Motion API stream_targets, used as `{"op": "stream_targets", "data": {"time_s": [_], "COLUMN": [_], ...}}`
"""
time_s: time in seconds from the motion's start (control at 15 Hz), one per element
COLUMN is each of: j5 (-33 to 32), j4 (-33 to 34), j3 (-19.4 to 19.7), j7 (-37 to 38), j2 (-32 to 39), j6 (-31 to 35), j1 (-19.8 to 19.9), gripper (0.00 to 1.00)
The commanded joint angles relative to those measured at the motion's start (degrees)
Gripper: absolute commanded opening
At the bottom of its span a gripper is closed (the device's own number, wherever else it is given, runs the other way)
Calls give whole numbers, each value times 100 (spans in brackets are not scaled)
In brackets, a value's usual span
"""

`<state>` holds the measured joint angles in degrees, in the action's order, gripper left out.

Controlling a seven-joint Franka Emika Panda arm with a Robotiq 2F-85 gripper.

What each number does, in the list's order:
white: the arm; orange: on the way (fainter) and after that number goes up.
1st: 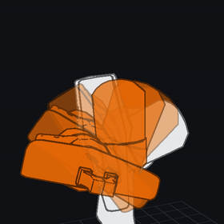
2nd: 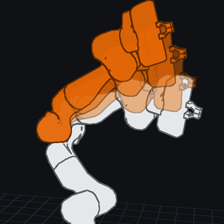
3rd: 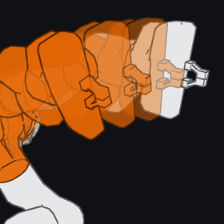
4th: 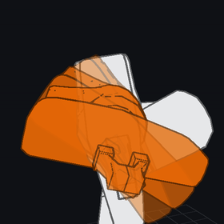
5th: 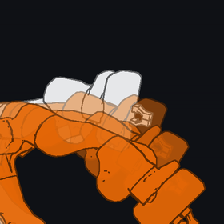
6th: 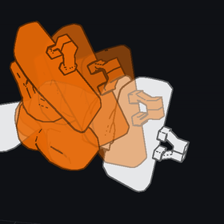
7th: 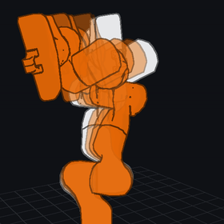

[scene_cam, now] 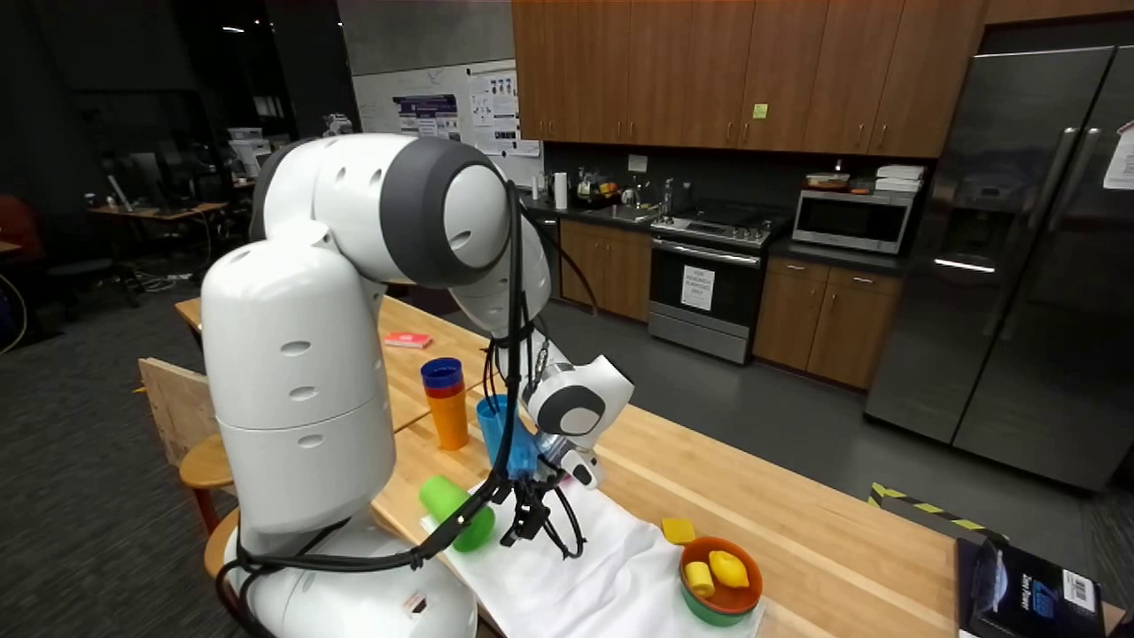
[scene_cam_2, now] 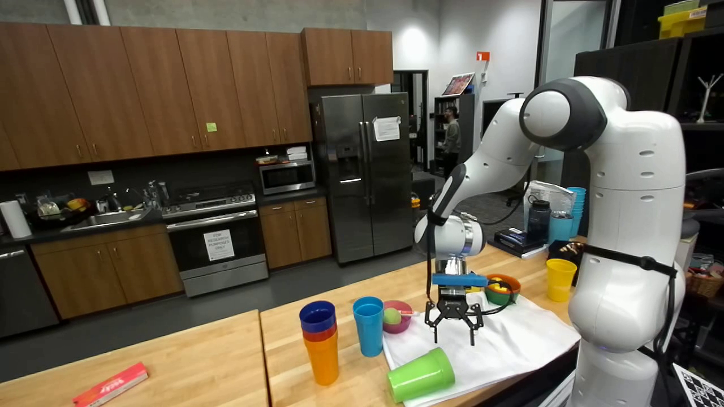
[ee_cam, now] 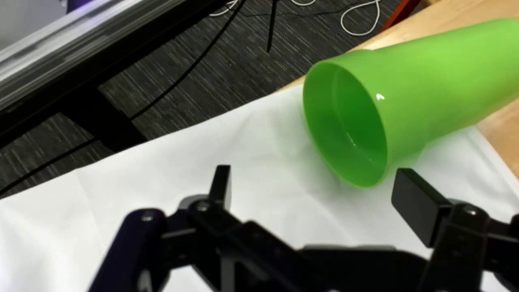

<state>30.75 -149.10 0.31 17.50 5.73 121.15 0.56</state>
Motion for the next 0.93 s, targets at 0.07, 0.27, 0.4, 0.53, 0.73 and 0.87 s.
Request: {"op": "stream_targets", "data": {"time_s": [0.07,0.27,0.4,0.53,0.73,0.87], "j5": [397,617,773,776,662,646], "j4": [-125,-164,-209,-257,-332,-408], "j3": [-15,-21,-25,-23,-43,-71], "j7": [-171,-305,-392,-324,-127,-47], "j2": [-203,-287,-385,-497,-652,-717], "j6": [398,516,604,710,969,1126], "j1": [-4,-1,-7,-28,-72,-109], "gripper": [100,100,100,100,100,100]}}
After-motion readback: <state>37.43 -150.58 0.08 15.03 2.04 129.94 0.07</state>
